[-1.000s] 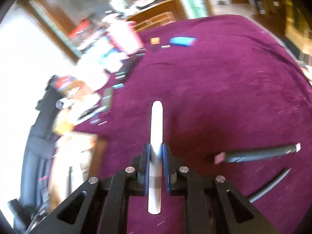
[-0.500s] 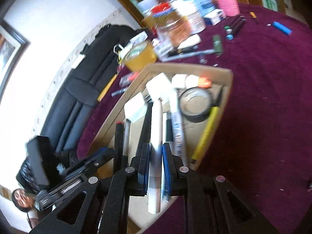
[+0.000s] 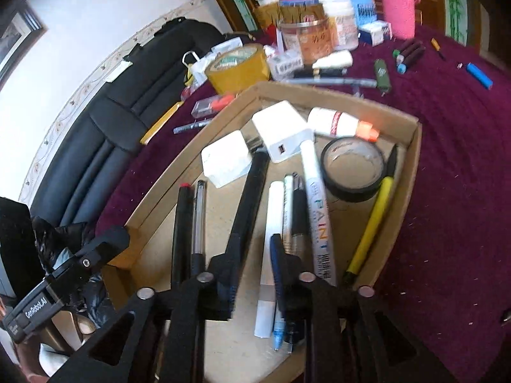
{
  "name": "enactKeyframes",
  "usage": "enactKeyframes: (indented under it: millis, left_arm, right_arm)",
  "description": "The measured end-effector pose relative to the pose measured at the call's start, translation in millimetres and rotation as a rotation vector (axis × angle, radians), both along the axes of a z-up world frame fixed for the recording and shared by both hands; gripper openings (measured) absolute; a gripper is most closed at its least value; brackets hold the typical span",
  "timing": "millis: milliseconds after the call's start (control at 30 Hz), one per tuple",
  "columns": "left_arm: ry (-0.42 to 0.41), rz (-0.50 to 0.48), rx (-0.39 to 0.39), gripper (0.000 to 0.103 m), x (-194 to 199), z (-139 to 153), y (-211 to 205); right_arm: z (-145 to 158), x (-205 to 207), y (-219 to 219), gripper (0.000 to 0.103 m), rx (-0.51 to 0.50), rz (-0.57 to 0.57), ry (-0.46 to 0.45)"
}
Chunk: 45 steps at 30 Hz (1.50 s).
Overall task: Organize rigid objects
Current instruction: 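Lower both markers into the tray and open both tools, then move both tools back toward the remaining marker and pen on the carpet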
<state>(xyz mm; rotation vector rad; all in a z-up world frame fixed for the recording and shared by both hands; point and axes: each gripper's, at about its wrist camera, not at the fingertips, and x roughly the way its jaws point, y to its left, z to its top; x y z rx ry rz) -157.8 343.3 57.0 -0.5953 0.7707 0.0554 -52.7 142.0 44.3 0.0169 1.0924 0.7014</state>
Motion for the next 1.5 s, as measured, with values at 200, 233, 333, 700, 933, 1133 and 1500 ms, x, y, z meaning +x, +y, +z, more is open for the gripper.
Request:
enactKeyframes:
  millis: [200,233,333,700,933,1133,1500]
  left_arm:
    - [-0.011,-0.009,0.017,0.073,-3,8,-11]
    - [-0.013,-0.011,0.024,0.073,-4,10,-13]
    - [-0.025,-0.023,0.047,0.074,-5,16,-24]
    - [-0.075,-0.105,0.131,0.074,-10,36,-74]
    - [-0.084,-0.166,0.168,0.074,-8,42,-102]
    - [-0.083,-0.235,0.183,0.074,-8,42,-127]
    - [-0.111,-0.273,0.196,0.074,-16,46,-139]
  right_arm:
    - [30,-16,-34,0.045,0.023,-0.041,-0.155]
    - [32,-17,-41,0.048,0.031,-0.052,-0.169]
    - [41,-22,-71,0.05,0.058,-0.103,-0.225]
    - [59,-59,-146,0.087,-0.006,-0.359,-0.621]
    - [40,-39,-187,0.091,-0.006,-0.453,-0.526]
    - [32,-22,-236,0.091,0.005,-0.551,-0.398]
    - [17,-11,-332,0.09,-0.035,-0.713,-0.32]
